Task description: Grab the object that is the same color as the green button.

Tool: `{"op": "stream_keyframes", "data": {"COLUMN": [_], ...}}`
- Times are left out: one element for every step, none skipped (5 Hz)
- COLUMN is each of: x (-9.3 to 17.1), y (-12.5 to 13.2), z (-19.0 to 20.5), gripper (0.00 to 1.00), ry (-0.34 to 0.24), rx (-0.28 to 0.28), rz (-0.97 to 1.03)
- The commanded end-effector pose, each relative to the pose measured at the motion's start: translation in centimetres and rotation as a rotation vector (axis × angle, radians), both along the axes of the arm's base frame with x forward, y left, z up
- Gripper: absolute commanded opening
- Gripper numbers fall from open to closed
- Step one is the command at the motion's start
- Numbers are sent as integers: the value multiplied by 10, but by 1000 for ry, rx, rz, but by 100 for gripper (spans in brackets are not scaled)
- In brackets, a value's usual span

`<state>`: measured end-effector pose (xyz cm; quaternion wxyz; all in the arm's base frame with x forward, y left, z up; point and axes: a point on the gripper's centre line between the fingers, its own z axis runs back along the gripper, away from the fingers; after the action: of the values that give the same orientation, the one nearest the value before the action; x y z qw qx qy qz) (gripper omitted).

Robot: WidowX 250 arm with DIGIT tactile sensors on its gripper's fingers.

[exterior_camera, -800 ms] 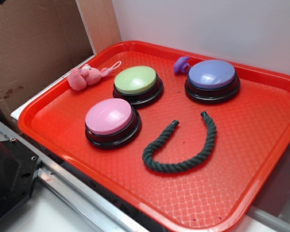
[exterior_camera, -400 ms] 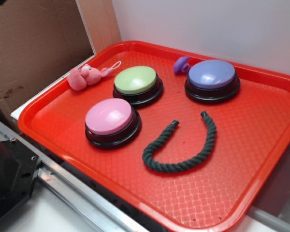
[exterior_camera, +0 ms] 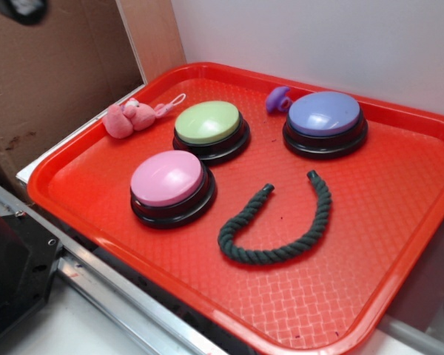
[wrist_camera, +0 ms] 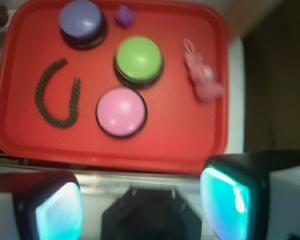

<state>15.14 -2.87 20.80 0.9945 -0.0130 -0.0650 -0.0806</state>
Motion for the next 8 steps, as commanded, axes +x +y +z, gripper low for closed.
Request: {"op": "stream_keyframes", "data": {"x": [55, 65, 67, 67, 63, 59, 58, 57], "y": [-59, -87, -115, -141, -155, -172, -178, -178], "z": [-44, -71, -97, -123, -144, -165, -180, -187], "gripper": [100, 100, 100, 100, 100, 100, 100, 100], "ry": [-52, -81, -95, -66, -33, -20, 23, 47], "rx": [66, 48, 21, 58, 80, -27, 37, 41], "rz": [-455, -591, -680, -708, -695, -784, -730, -696]}}
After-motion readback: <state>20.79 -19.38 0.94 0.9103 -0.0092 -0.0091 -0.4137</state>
